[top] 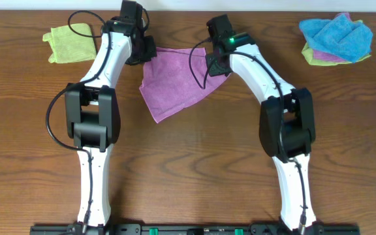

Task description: Fold the cloth

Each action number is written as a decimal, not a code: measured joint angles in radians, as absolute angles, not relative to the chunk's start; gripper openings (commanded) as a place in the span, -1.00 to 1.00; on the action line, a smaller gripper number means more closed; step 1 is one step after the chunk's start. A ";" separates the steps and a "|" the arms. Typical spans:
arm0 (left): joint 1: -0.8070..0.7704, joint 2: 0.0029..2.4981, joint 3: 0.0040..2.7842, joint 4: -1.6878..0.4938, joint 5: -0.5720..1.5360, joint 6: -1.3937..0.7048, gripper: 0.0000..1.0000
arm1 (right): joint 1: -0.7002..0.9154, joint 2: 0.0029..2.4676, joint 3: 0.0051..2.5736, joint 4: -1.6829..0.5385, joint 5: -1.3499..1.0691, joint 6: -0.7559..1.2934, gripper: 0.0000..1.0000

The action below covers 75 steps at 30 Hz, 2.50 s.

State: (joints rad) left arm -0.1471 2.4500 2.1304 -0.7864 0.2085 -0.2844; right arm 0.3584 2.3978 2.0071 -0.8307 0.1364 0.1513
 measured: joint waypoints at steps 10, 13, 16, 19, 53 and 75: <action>-0.147 2.450 2.130 -0.785 0.186 -0.284 -0.88 | 0.358 2.427 2.007 -0.858 0.135 0.151 -0.97; -0.147 2.450 2.130 -0.774 0.151 -0.284 -0.88 | 0.359 2.432 2.007 -0.887 0.130 0.151 -0.97; -0.147 2.450 2.130 -0.755 0.114 -0.282 -0.88 | 0.359 2.432 2.009 -0.925 0.121 0.152 -0.97; -0.147 2.450 2.130 -0.735 0.086 -0.266 -0.88 | 0.361 2.432 2.014 -0.975 0.115 0.154 -0.97; -0.106 2.450 2.130 -0.675 0.074 -0.175 -0.89 | 0.476 2.431 2.019 -1.274 -0.195 0.227 -0.97; -0.071 2.450 2.130 -0.672 0.059 -0.175 -0.88 | 0.416 2.447 2.265 -1.092 -0.176 0.221 -0.46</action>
